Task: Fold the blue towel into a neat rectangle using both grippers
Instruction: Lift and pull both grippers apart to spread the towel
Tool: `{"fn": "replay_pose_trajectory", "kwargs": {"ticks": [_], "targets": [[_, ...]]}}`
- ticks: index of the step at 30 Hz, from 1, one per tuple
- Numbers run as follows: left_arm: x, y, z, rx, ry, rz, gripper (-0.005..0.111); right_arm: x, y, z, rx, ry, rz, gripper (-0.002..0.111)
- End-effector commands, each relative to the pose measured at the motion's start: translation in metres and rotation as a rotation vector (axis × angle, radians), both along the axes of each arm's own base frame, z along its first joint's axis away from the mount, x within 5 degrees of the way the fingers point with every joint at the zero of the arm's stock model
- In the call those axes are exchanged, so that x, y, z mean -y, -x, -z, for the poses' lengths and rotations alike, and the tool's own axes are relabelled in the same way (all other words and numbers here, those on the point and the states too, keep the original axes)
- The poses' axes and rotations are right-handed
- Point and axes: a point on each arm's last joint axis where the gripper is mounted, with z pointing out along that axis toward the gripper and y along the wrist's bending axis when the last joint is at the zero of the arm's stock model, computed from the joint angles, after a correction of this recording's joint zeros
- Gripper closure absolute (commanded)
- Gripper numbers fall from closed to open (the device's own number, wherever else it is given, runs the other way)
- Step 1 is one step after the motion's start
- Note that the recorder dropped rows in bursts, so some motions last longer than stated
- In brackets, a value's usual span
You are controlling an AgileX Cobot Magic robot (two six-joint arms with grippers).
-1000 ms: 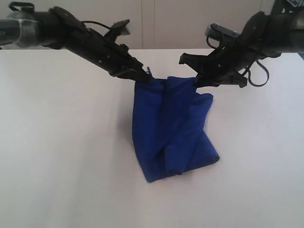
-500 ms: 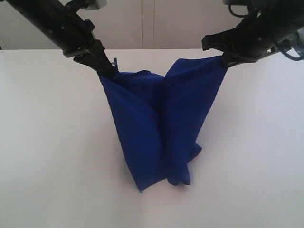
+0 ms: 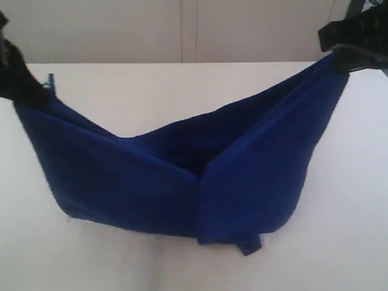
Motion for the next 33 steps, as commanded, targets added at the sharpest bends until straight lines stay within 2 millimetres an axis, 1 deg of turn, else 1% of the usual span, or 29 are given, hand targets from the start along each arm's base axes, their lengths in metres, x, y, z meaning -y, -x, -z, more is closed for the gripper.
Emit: {"fn": "replay_pose_trajectory", "kwargs": {"ticks": [1, 3, 5, 7, 8, 9, 10, 12, 13, 15, 16, 18, 19, 21, 22, 24, 25, 27, 29, 31, 33], "targets": [[-0.021, 0.058, -0.022, 0.062, 0.035, -0.064, 0.107, 0.013, 0.044, -0.024, 0.07, 0.009, -0.007, 0.108], [-0.027, 0.076, -0.031, 0.096, 0.068, -0.099, 0.107, 0.017, 0.062, -0.032, 0.1, 0.007, -0.01, 0.108], [-0.034, 0.091, -0.038, 0.134, 0.091, -0.154, 0.107, 0.022, 0.075, -0.037, 0.128, 0.009, 0.007, 0.108], [-0.041, 0.097, -0.041, 0.155, 0.081, -0.221, 0.107, 0.027, 0.082, -0.041, 0.156, 0.017, 0.039, 0.108], [-0.044, 0.097, -0.04, 0.159, 0.065, -0.257, 0.107, 0.029, 0.082, -0.042, 0.167, 0.025, 0.068, 0.108], [-0.046, 0.095, -0.04, 0.157, 0.055, -0.3, 0.107, 0.032, 0.081, -0.042, 0.17, 0.035, 0.096, 0.108], [-0.048, 0.088, -0.038, 0.15, 0.035, -0.343, 0.107, 0.034, 0.076, -0.04, 0.164, 0.055, 0.13, 0.108], [-0.047, 0.07, -0.031, 0.134, -0.007, -0.385, 0.107, 0.036, 0.062, -0.035, 0.138, 0.095, 0.174, 0.108], [-0.043, 0.054, -0.024, 0.125, -0.026, -0.39, 0.107, 0.035, 0.049, -0.029, 0.115, 0.123, 0.181, 0.108], [-0.035, 0.03, -0.011, 0.102, -0.039, -0.389, 0.107, 0.031, 0.026, -0.017, 0.08, 0.16, 0.179, 0.108], [-0.029, 0.01, 0.001, 0.09, -0.048, -0.391, 0.107, 0.028, 0.011, -0.01, 0.074, 0.17, 0.173, 0.108], [-0.02, -0.021, 0.022, 0.075, -0.066, -0.394, 0.107, 0.021, -0.017, 0.006, 0.055, 0.191, 0.161, 0.108], [-0.016, -0.037, 0.037, 0.069, -0.088, -0.396, 0.107, 0.018, -0.034, 0.019, 0.034, 0.214, 0.156, 0.108], [-0.01, -0.065, 0.063, 0.065, -0.126, -0.411, 0.107, 0.015, -0.058, 0.039, 0.019, 0.239, 0.17, 0.108], [-0.01, -0.08, 0.078, 0.064, -0.152, -0.435, 0.107, 0.014, -0.075, 0.054, 0.006, 0.263, 0.188, 0.108], [-0.012, -0.104, 0.103, 0.071, -0.198, -0.47, 0.107, 0.013, -0.094, 0.074, -0.004, 0.301, 0.215, 0.108], [-0.016, -0.117, 0.12, 0.06, -0.209, -0.5, 0.107, 0.012, -0.106, 0.089, -0.016, 0.316, 0.224, 0.108], [-0.024, -0.134, 0.143, 0.04, -0.202, -0.551, 0.107, 0.015, -0.121, 0.108, -0.032, 0.334, 0.258, 0.108], [-0.031, -0.148, 0.159, 0.05, -0.186, -0.578, 0.107, 0.019, -0.133, 0.127, -0.047, 0.34, 0.281, 0.108], [-0.035, -0.16, 0.17, 0.095, -0.153, -0.588, 0.107, 0.022, -0.144, 0.142, -0.05, 0.319, 0.285, 0.108], [-0.034, -0.17, 0.176, 0.155, -0.113, -0.587, 0.107, 0.023, -0.152, 0.154, -0.044, 0.306, 0.274, 0.108]]}}
